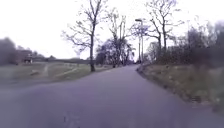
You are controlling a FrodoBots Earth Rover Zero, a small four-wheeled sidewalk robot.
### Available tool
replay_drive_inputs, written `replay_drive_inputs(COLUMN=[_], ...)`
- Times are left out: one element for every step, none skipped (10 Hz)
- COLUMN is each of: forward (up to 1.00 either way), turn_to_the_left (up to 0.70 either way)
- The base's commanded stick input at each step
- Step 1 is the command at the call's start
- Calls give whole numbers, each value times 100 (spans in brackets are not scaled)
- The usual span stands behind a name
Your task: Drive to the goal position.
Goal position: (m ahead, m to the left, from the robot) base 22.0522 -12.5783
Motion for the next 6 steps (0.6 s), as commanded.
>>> replay_drive_inputs(forward=[100, 100, 100, 100, 100, 100], turn_to_the_left=[0, 0, -31, -40, -40, -40])
